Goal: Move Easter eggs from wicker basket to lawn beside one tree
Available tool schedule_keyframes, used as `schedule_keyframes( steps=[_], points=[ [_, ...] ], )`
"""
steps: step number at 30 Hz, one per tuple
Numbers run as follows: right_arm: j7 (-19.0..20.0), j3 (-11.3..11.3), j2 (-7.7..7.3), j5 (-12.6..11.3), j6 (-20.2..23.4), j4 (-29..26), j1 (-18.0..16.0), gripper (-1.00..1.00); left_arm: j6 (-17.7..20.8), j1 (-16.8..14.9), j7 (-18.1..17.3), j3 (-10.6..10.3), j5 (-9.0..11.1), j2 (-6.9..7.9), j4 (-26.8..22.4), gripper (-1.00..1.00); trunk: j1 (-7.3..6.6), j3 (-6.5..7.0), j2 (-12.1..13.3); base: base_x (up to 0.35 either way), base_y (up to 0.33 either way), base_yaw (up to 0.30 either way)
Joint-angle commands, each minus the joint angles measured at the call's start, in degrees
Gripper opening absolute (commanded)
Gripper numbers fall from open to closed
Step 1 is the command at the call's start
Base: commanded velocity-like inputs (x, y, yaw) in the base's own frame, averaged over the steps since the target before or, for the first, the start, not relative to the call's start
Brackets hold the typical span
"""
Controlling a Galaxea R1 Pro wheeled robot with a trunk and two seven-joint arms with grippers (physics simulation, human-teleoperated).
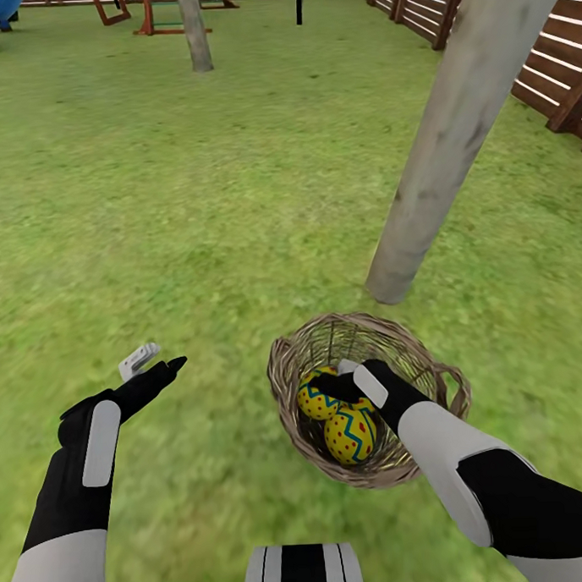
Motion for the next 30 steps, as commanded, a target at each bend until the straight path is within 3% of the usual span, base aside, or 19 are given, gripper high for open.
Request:
schedule_keyframes(
  steps=[1, 10, 30],
  points=[
    [-0.42, 0.47, -0.02, -0.43, 0.17, -0.07, 0.00, -1.00, 0.28, -0.03, 0.50, 0.03, 0.60, -0.01, -0.07, 1.00, 0.02, -0.26, -0.03, 0.000, 0.000, 0.000],
    [-0.34, 0.38, -0.09, -0.47, 0.23, -0.10, 0.00, -1.00, 0.28, -0.03, 0.50, -0.02, 0.60, -0.08, -0.07, 1.00, 0.12, -1.15, -0.08, 0.000, 0.000, 0.000],
    [-0.43, 0.29, -0.27, -0.52, 0.43, -0.10, 0.00, -1.00, 0.28, -0.01, 0.50, -0.06, 0.60, -0.10, -0.07, 1.00, -0.08, 0.62, 0.03, 0.000, 0.000, 0.000]
  ],
)
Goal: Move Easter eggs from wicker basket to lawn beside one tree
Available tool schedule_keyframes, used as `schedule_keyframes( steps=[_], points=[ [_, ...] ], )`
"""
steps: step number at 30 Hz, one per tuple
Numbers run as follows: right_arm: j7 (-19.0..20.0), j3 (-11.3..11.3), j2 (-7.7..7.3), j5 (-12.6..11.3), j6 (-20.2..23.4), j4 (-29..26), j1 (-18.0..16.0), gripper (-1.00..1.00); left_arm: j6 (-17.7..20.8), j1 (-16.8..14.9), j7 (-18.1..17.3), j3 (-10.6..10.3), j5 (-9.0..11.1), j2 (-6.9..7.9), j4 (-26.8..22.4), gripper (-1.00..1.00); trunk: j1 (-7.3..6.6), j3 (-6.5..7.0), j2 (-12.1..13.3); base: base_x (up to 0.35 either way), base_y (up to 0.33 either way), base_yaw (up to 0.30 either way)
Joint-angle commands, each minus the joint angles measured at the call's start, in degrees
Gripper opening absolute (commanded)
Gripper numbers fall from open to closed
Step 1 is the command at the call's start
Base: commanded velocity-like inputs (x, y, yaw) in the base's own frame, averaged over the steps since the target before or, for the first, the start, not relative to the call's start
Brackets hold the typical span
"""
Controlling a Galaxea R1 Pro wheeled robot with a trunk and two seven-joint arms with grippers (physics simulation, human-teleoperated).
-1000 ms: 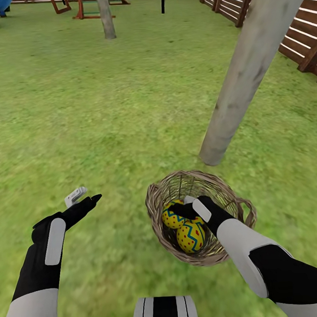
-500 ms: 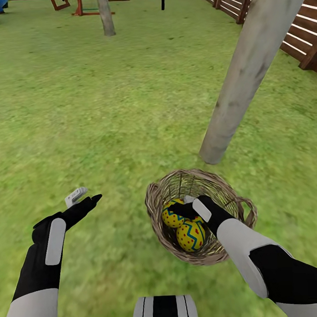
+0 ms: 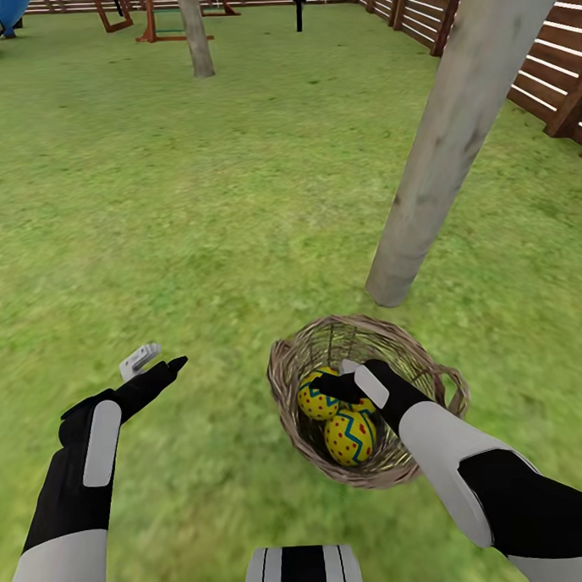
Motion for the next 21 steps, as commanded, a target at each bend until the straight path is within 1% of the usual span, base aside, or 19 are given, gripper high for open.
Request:
schedule_keyframes(
  steps=[1, 3, 19, 21],
  points=[
    [-0.39, 0.39, -0.04, -0.72, 0.15, -0.10, -0.02, -1.00, 0.28, -0.04, 0.50, 0.04, 0.61, -0.02, -0.07, 1.00, -0.01, -0.04, -0.02, 0.000, 0.000, 0.000],
    [-0.39, 0.39, -0.04, -0.72, 0.19, -0.10, -0.02, -1.00, 0.28, -0.04, 0.50, 0.04, 0.61, -0.02, -0.07, 1.00, -0.01, -0.04, -0.02, 0.000, 0.000, 0.000],
    [-0.65, 0.45, -0.39, -0.93, 1.10, -0.02, 0.01, -1.00, 0.28, -0.04, 0.52, -0.08, 0.48, -0.02, 0.02, 1.00, -0.42, 3.51, 0.20, 0.000, 0.000, 0.000],
    [-0.70, 0.47, -0.53, -0.98, 1.13, -0.02, 0.05, -1.00, 0.28, -0.04, 0.58, -0.19, 0.44, -0.21, 0.02, 1.00, -0.47, 3.95, 0.23, 0.000, 0.000, 0.000]
  ],
)
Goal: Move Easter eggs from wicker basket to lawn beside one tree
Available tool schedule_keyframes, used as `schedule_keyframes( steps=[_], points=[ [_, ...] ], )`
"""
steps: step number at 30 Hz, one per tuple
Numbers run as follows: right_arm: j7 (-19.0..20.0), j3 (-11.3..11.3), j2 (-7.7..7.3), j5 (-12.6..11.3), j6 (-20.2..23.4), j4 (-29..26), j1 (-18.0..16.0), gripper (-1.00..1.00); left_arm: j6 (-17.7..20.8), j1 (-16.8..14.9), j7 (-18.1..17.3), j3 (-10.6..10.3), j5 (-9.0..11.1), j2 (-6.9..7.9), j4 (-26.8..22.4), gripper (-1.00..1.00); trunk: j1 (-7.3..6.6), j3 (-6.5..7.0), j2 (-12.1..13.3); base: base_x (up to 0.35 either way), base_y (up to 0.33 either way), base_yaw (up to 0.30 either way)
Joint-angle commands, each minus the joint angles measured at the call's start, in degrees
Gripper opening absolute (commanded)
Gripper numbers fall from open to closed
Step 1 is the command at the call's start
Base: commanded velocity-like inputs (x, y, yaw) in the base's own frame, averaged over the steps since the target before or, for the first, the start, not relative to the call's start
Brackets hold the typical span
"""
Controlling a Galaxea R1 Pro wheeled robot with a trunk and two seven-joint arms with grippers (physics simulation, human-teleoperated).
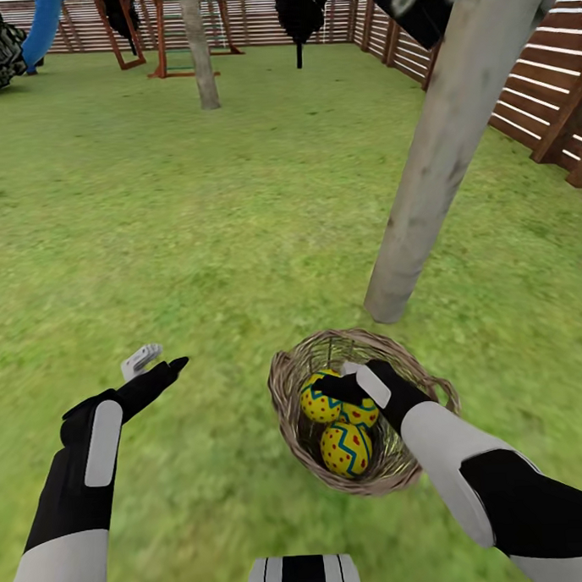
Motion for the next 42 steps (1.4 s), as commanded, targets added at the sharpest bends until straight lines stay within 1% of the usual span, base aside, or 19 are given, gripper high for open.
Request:
schedule_keyframes(
  steps=[1, 9, 12, 15, 22, 25, 29, 35, 37, 38, 39, 40, 41, 42],
  points=[
    [-0.41, 0.39, -0.02, -0.71, 0.52, -0.11, 0.00, -1.00, 0.30, -0.04, 0.52, 0.03, 0.58, -0.09, -0.07, 1.00, -0.03, 0.19, 0.00, 0.000, 0.000, 0.000],
    [-0.32, 0.48, -0.28, -0.71, 1.15, -0.11, 0.35, -1.00, 0.31, -0.04, 0.69, 0.52, 0.67, 0.10, -0.07, 1.00, -0.24, 1.96, 0.11, 0.000, 0.000, 0.000],
    [-0.28, 0.48, -0.88, -0.71, 1.18, -0.11, 0.43, -1.00, 0.32, -0.04, 0.69, 0.47, 0.67, 0.14, -0.07, 1.00, -0.31, 2.62, 0.15, -0.081, 0.000, 0.000],
    [-0.28, 0.48, -0.94, -0.71, 1.18, -0.04, 0.44, -1.00, 0.30, -0.04, 0.69, 0.55, 0.67, 0.09, -0.10, 1.00, -0.39, 3.29, 0.19, -0.189, 0.000, 0.000],
    [-0.25, 0.63, -1.17, -0.72, 1.11, -0.01, 0.51, -1.00, 0.30, -0.04, 0.69, 0.55, 0.67, 0.11, -0.07, 1.00, -0.57, 4.84, 0.28, -0.010, 0.000, 0.000],
    [-0.20, 0.66, -1.68, -0.71, 1.11, -0.01, 0.53, -1.00, 0.30, -0.04, 0.69, 0.56, 0.67, 0.07, -0.07, 1.00, -0.65, 5.50, 0.32, -0.003, 0.000, 0.000],
    [-0.16, 0.77, -1.82, -0.60, 1.11, 0.03, 0.72, -1.00, 0.30, -0.04, 0.69, 0.49, 0.67, 0.14, -0.07, 1.00, -0.75, 6.39, 0.37, -0.229, 0.000, 0.000],
    [-0.11, 0.91, -1.83, -0.45, 1.13, 0.15, 0.91, -1.00, 0.30, -0.04, 0.69, 0.35, 0.67, -0.05, 0.01, 1.00, -0.91, 7.72, 0.45, -0.028, 0.000, 0.000],
    [-0.11, 0.92, -2.01, -0.45, 1.18, 0.14, 0.96, -1.00, 0.30, -0.04, 0.76, 0.26, 0.62, -0.16, 0.09, 1.00, -0.96, 8.16, 0.48, -0.237, 0.000, 0.000],
    [0.36, 0.97, -2.39, -0.45, 1.19, 0.13, 1.01, -1.00, 0.30, -0.04, 0.75, 0.38, 0.65, -0.09, 0.05, 1.00, -0.99, 8.38, 0.49, -0.135, 0.000, 0.000],
    [2.04, 0.99, -2.92, -0.45, 1.21, 0.20, 1.04, -1.00, 0.30, -0.04, 0.74, 0.43, 0.66, -0.05, 0.03, 1.00, -1.01, 8.61, 0.51, -0.055, 0.000, 0.000],
    [4.58, 1.05, -3.75, -0.43, 1.73, 0.33, 1.05, -1.00, 0.30, -0.04, 0.72, 0.45, 0.66, -0.03, 0.02, 1.00, -1.04, 8.83, 0.52, -0.023, 0.000, 0.000],
    [6.66, 1.13, -4.31, -0.31, 4.61, 0.35, 1.09, -1.00, 0.30, -0.04, 0.72, 0.46, 0.66, -0.03, 0.02, 1.00, -1.06, 9.05, 0.54, -0.009, 0.000, 0.000],
    [7.84, 1.17, -4.66, 0.00, 8.03, 0.21, 1.16, -1.00, 0.30, -0.04, 0.71, 0.47, 0.66, -0.02, 0.05, 1.00, -1.09, 9.27, 0.55, -0.003, 0.000, 0.000]
  ],
)
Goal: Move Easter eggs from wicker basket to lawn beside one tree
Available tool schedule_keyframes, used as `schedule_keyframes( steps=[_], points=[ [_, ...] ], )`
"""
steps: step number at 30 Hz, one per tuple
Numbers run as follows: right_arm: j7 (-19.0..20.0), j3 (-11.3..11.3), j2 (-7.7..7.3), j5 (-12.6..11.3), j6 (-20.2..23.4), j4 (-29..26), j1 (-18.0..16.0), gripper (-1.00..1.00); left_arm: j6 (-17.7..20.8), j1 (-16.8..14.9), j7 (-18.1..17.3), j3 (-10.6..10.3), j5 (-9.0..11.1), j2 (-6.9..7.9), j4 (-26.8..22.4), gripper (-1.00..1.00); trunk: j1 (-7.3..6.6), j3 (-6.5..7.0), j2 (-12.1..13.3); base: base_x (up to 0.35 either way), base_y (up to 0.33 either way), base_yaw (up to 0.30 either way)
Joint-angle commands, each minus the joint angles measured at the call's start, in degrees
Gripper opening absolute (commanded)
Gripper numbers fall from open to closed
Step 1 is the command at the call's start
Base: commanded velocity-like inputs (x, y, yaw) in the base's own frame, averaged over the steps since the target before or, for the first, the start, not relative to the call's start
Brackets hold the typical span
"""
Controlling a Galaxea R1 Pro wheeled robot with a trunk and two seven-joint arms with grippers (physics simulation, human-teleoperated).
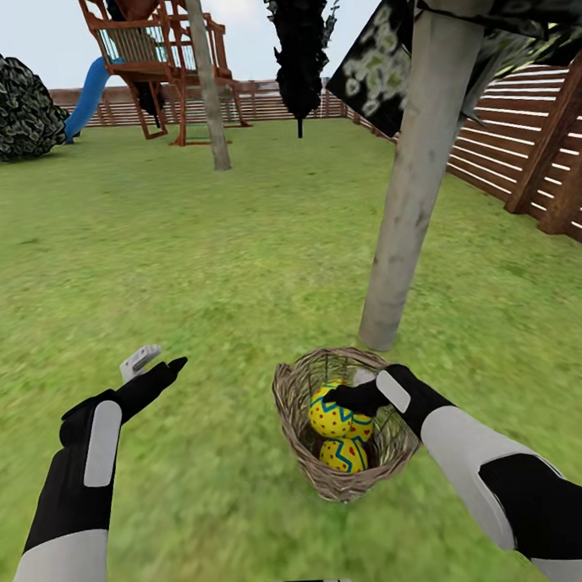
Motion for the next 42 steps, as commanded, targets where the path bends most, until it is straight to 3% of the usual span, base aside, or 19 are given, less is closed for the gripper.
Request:
schedule_keyframes(
  steps=[1, 6, 9, 14, 18, 20, 25, 30, 33, 34, 35, 37, 42],
  points=[
    [0.75, 0.21, -0.38, 0.47, 1.33, -0.18, 0.26, -1.00, 0.30, -0.04, 0.52, 0.06, 0.60, -0.03, -0.07, 1.00, -0.03, 0.18, 0.00, -0.001, 0.000, 0.000],
    [3.53, 0.27, -0.93, 0.57, 2.06, -0.51, 0.65, -1.00, 0.30, -0.04, 0.54, 0.06, 0.60, -0.03, -0.02, 1.00, -0.16, 1.29, 0.06, 0.000, 0.000, 0.000],
    [10.03, 0.31, -3.01, 0.59, 2.14, -2.39, 0.66, -1.00, 0.30, -0.04, 0.55, 0.06, 0.60, -0.03, -0.01, 1.00, -0.24, 1.95, 0.11, 0.000, 0.000, 0.000],
    [16.75, 0.30, -5.93, 0.59, 2.41, -6.97, 1.49, -1.00, 0.30, -0.04, 0.59, 0.06, 0.60, -0.03, -0.01, 1.00, -0.37, 3.06, 0.17, 0.000, 0.000, 0.000],
    [26.86, 0.31, -10.16, 0.50, 3.19, -13.62, 3.65, -1.00, 0.30, -0.04, 0.54, 0.06, 0.60, -0.03, 0.03, 1.00, -0.47, 3.95, 0.23, 0.000, 0.000, 0.000],
    [29.15, 0.30, -11.16, 0.53, 4.88, -18.14, 5.21, -1.00, 0.24, -0.04, 0.53, -0.01, 0.60, -0.03, 0.02, 1.00, -0.52, 4.39, 0.25, 0.000, 0.000, 0.000],
    [30.06, 0.12, -14.13, 0.06, 6.94, -29.40, 8.75, -1.00, 0.05, -0.04, 0.37, -0.10, 0.60, -0.18, 0.01, 1.00, -0.63, 5.28, 0.31, 0.000, 0.000, 0.000],
    [30.16, -0.71, -17.13, 0.06, 6.62, -34.39, 9.85, -1.00, -0.37, -0.01, -0.85, -0.34, 0.62, -0.54, -0.01, 1.00, -0.63, 5.28, 0.31, 0.000, 0.000, -0.001],
    [30.16, -1.15, -19.27, 0.06, 6.27, -34.80, 9.91, -1.00, 0.02, 0.02, -6.58, -0.72, 0.60, -0.51, -0.01, 1.00, -0.63, 5.28, 0.31, 0.000, 0.000, -0.098],
    [30.16, -1.20, -19.60, 0.06, 6.16, -34.87, 10.06, -1.00, 0.51, 0.04, -11.33, -1.72, 0.53, -0.21, -0.01, 1.00, -0.63, 5.29, 0.31, 0.000, 0.000, -0.247],
    [30.15, -1.21, -19.68, 0.10, 6.07, -34.87, 10.11, -1.00, 1.70, 0.04, -13.52, -2.66, 0.50, -0.11, -0.01, 1.00, -0.63, 5.31, 0.31, 0.000, -0.017, -0.271],
    [30.13, -1.25, -19.81, 0.07, 5.96, -34.77, 10.14, -1.00, 3.58, 0.05, -15.03, -3.42, 0.51, -0.05, -0.01, 1.00, -0.63, 5.36, 0.31, 0.000, -0.160, -0.282],
    [30.07, -1.20, -19.91, 0.06, 5.89, -34.42, 10.15, -1.00, 4.15, 0.05, -15.47, -3.62, 0.51, -0.03, -0.01, 1.00, -0.63, 5.49, 0.31, 0.000, -0.290, -0.287]
  ],
)
